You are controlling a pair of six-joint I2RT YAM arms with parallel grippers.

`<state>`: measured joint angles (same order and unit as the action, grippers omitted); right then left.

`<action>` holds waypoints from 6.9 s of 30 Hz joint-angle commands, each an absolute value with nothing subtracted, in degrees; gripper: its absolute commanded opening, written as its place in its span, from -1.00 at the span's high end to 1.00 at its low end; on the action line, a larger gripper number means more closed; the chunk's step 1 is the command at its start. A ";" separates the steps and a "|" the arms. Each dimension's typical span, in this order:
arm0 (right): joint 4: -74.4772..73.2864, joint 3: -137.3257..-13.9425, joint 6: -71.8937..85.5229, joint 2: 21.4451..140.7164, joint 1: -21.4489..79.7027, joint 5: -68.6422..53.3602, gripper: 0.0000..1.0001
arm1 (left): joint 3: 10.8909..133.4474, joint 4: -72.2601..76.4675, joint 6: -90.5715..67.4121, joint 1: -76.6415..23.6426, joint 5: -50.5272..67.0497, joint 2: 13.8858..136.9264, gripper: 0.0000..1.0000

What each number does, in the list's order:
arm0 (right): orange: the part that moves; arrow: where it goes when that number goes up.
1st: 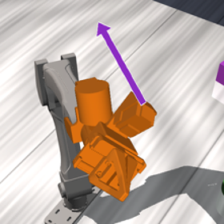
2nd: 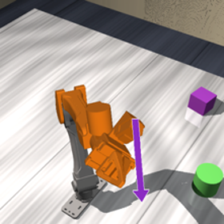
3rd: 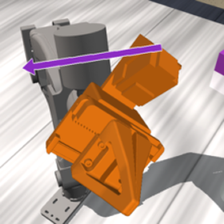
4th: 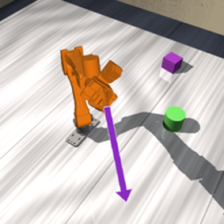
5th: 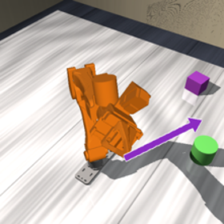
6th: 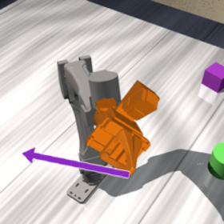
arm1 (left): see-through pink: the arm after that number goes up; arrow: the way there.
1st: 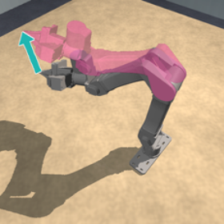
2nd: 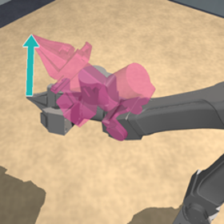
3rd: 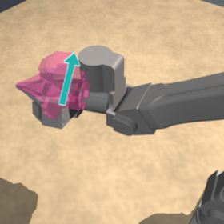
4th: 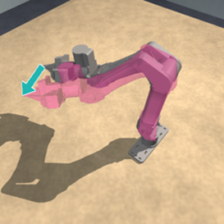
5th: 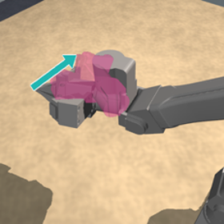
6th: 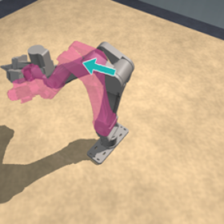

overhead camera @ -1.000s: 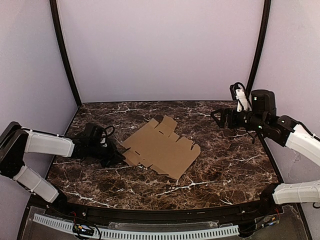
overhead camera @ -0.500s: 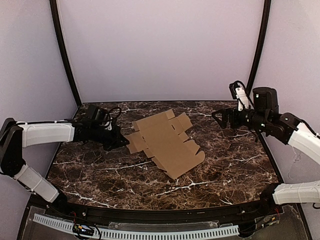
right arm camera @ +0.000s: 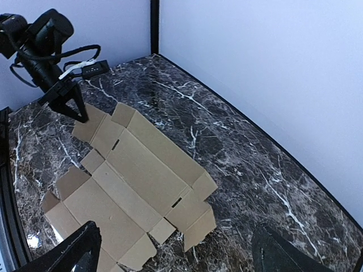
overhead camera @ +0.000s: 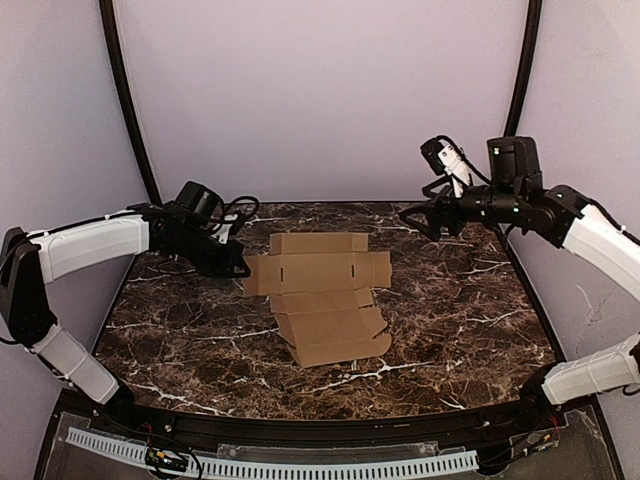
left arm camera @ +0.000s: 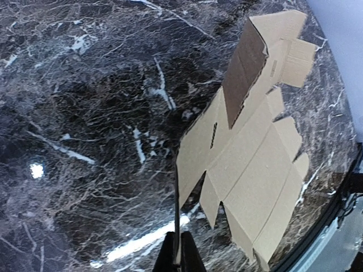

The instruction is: Fold the paper box

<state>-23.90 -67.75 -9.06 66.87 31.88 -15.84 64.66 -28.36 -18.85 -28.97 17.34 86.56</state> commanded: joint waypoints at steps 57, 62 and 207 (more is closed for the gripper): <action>-46.47 -105.55 -30.68 110.47 45.25 -21.41 0.13 | 51.53 -19.81 -12.37 -41.61 -5.69 71.62 0.99; -47.31 -106.31 -30.73 110.99 45.45 -20.80 0.15 | 51.72 -19.95 -12.47 -41.59 -5.82 71.69 0.99; -29.72 -89.43 -15.92 101.73 52.05 -1.85 1.00 | 56.39 -22.12 -25.48 -41.57 0.86 71.10 0.93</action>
